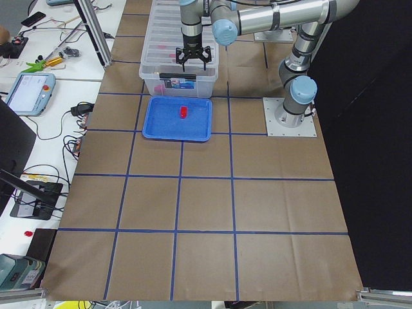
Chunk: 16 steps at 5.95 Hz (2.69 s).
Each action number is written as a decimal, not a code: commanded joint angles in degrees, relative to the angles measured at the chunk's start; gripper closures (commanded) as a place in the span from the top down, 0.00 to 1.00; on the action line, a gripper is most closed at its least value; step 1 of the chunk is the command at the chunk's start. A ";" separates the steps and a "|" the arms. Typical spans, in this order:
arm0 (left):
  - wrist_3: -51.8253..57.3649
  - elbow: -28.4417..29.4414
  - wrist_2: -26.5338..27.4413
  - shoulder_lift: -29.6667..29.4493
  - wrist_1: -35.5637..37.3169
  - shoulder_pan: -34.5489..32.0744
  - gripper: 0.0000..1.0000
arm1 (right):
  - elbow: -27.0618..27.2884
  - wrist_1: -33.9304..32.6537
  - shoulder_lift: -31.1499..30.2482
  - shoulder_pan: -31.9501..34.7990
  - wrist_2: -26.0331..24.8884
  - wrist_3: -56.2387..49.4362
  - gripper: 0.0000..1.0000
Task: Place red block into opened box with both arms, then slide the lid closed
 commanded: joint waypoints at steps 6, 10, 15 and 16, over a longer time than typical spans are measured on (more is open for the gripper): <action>3.57 -12.43 -9.68 -13.22 27.50 6.42 0.97 | -0.62 -4.89 1.71 -11.59 -4.21 -8.76 1.00; 3.74 -12.00 -9.87 -18.24 30.32 6.42 0.91 | -0.18 -4.54 1.09 -13.61 -5.34 -8.86 1.00; 4.27 -11.83 -9.52 -16.23 29.45 6.34 0.00 | -0.62 -3.22 1.01 -15.73 -5.35 -8.78 1.00; 3.92 -11.04 -9.43 -14.22 26.92 6.07 0.01 | -1.49 -3.22 0.83 -15.73 -5.17 -8.17 1.00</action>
